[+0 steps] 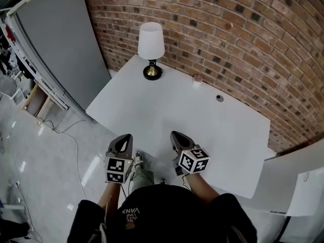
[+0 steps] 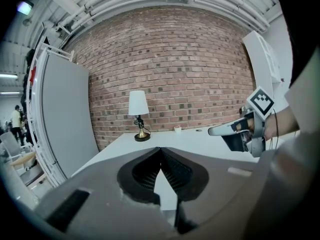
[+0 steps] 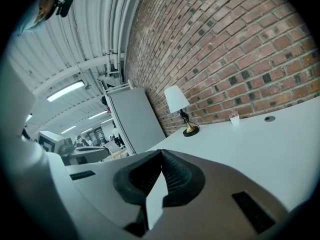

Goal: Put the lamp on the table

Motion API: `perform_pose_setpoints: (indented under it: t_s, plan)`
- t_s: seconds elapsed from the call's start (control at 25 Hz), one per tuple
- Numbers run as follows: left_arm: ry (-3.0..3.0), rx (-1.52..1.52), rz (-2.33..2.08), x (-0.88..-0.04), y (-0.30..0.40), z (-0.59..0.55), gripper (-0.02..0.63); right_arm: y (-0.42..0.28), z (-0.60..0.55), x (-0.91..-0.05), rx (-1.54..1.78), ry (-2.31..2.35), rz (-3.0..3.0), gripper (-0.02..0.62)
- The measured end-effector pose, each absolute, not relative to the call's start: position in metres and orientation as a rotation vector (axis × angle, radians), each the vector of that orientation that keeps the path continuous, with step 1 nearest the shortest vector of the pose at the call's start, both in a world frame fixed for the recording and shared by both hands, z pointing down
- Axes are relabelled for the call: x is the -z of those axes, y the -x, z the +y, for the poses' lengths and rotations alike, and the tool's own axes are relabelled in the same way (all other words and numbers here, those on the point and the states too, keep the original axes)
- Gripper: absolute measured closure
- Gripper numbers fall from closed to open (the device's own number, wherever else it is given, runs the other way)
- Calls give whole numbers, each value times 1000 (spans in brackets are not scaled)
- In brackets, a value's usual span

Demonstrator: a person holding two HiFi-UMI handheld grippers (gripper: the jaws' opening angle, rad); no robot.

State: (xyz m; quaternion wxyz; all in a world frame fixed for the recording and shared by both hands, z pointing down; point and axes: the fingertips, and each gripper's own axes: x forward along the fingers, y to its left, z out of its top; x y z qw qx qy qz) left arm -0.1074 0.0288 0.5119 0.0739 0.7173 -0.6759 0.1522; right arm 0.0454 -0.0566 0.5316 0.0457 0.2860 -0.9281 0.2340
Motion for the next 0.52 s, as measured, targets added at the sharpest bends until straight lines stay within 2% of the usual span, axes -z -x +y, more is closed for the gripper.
perform_pose_setpoints:
  t_s: [0.52]
  plan:
    - [-2181, -447, -1994, -514, 92, 21, 595, -52, -60, -527, -690, -882, -2838, 597]
